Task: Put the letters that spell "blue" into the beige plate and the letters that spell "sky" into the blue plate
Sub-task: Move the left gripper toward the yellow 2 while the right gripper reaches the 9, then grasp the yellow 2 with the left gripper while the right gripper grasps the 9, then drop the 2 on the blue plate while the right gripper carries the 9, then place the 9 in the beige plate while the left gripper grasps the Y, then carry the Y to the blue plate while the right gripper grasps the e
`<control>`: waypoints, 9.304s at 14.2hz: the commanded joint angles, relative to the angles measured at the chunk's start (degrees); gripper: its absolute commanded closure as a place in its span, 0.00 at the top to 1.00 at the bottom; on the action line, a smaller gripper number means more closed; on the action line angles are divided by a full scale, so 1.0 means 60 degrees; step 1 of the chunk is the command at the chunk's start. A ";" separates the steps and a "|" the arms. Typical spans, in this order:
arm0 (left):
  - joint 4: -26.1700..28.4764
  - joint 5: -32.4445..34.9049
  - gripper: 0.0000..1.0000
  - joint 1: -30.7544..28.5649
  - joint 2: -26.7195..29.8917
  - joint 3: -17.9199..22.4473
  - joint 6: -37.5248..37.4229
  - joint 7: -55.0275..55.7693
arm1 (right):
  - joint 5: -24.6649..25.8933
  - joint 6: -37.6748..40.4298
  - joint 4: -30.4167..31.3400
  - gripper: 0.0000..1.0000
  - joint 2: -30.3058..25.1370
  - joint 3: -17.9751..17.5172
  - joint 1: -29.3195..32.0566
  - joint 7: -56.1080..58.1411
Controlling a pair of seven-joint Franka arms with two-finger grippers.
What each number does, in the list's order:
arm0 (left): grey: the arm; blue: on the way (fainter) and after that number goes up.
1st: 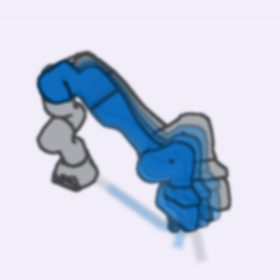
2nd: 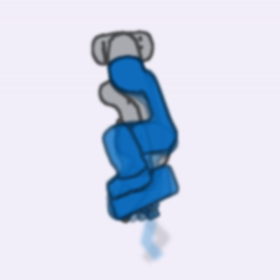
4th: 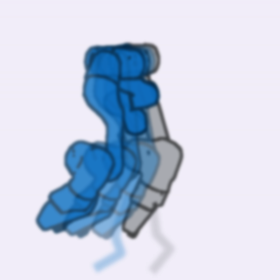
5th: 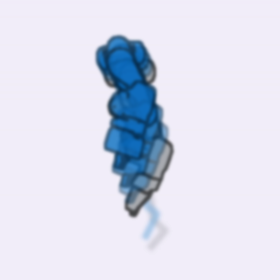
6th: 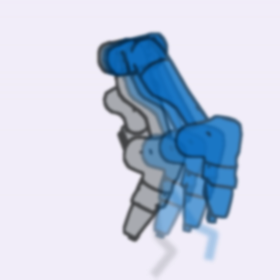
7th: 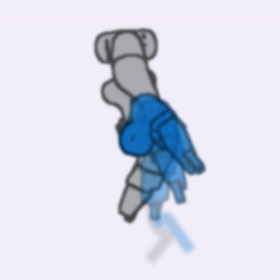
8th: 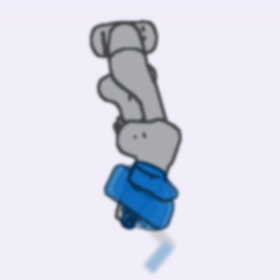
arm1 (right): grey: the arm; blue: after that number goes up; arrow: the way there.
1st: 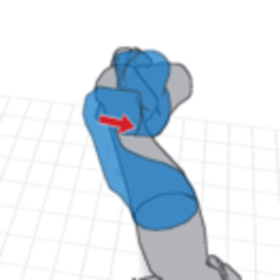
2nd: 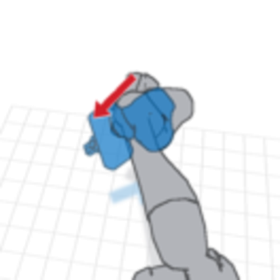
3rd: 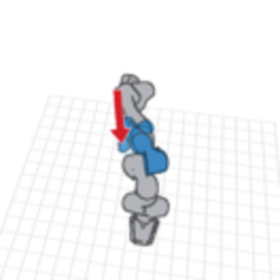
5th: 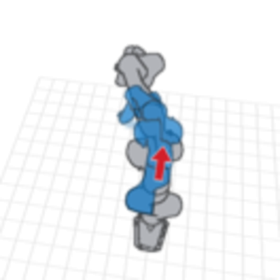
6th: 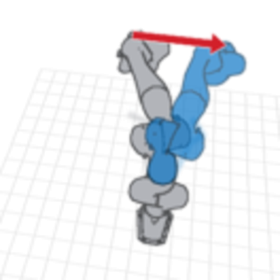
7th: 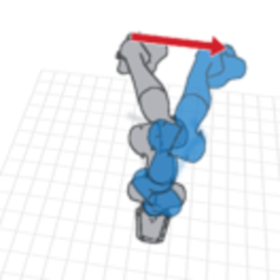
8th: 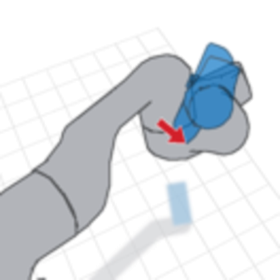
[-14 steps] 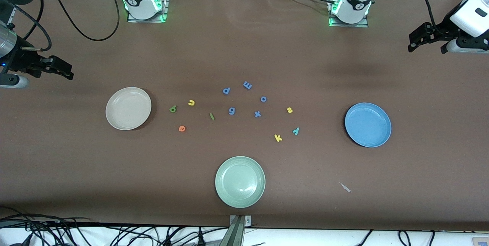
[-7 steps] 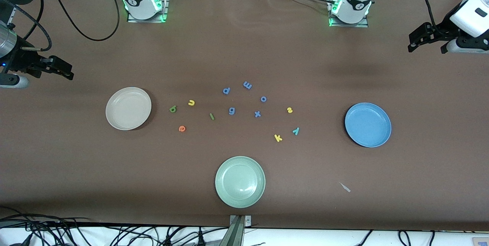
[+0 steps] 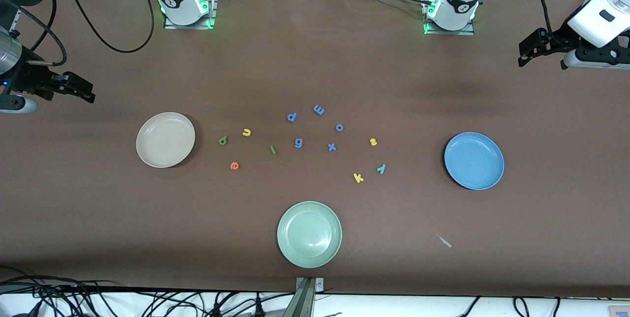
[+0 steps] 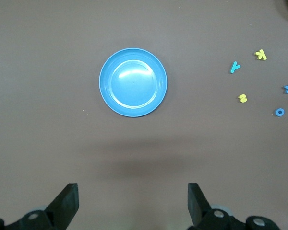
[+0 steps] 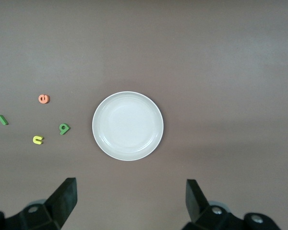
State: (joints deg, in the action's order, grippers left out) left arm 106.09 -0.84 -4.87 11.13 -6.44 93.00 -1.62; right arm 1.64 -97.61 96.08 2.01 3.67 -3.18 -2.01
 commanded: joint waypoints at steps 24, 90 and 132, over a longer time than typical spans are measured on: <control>-0.0792 0.0212 1.00 0.2333 -0.5660 -0.0728 0.4436 -0.0052 | -0.0975 -0.1613 -0.0208 1.00 0.2606 -0.0085 -0.1798 -0.0614; -0.1640 -0.1354 0.68 0.4942 -0.8607 0.1045 0.7777 0.1530 | -0.1238 -0.3828 0.1463 1.00 0.4558 0.1630 -0.2414 0.1232; 0.0353 -0.1338 0.73 0.2022 -0.6936 0.0942 0.7688 -0.3636 | -0.2968 -0.3568 -0.0738 0.10 0.6157 0.1978 -0.4568 -0.0975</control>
State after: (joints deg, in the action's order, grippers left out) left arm 108.97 -8.13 1.89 -29.80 -0.56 138.28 -30.56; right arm -15.89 -123.70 89.16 43.33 12.71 -30.50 -13.73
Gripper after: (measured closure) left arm 0.264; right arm 0.722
